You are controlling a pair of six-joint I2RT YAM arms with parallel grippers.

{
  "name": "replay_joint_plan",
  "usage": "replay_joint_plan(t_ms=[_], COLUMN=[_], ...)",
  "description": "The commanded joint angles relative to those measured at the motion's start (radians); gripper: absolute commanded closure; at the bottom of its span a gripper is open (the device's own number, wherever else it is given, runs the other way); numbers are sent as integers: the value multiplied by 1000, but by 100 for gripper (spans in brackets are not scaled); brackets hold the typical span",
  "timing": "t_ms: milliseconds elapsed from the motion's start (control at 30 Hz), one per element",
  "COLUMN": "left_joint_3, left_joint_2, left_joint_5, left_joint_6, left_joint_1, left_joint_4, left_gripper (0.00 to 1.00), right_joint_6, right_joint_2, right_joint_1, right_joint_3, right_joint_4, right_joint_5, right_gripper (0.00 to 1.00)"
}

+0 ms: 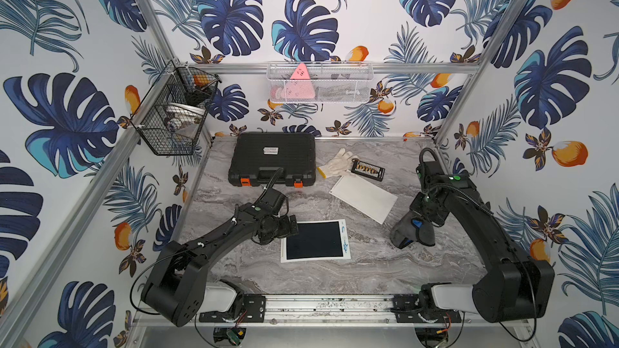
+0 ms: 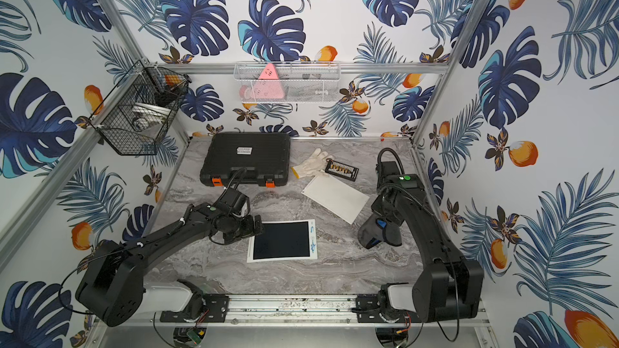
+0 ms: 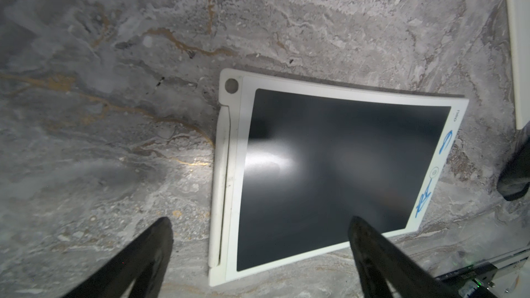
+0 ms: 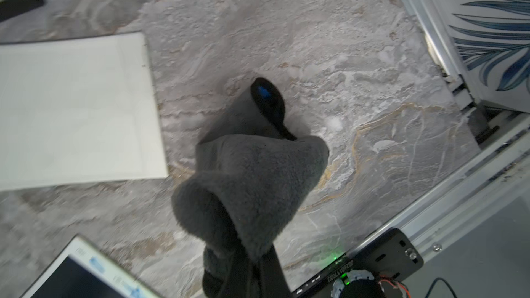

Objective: Wipe the drawing tablet
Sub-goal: Pick up the cleaning item at the center of the board.

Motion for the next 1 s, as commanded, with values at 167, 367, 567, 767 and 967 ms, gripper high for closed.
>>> replay_joint_plan(t_ms=[167,367,567,767,967], left_joint_3=[-20,-39,-18,-16,-17], left_joint_2=[-33,-30,0,-1,-22], left_joint_5=[-8,-1,3,0,-11], left_joint_6=[5,2,7,14,23], left_joint_1=[-3,-3,-2,-3,-3], left_joint_4=[-15,-1,10,1,-21], left_gripper=[1,1,1,1,1], right_joint_6=[-13,12,-7,-19,-32], right_joint_2=[113,128,195,279,345], right_joint_1=[59,136,147,147,148], right_joint_3=[-163,-235,-259,-242,-233], right_joint_4=[151,192,215,271,312], right_joint_5=[-140,-226,-209,-192,-192], right_gripper=[100,76,47,45,49])
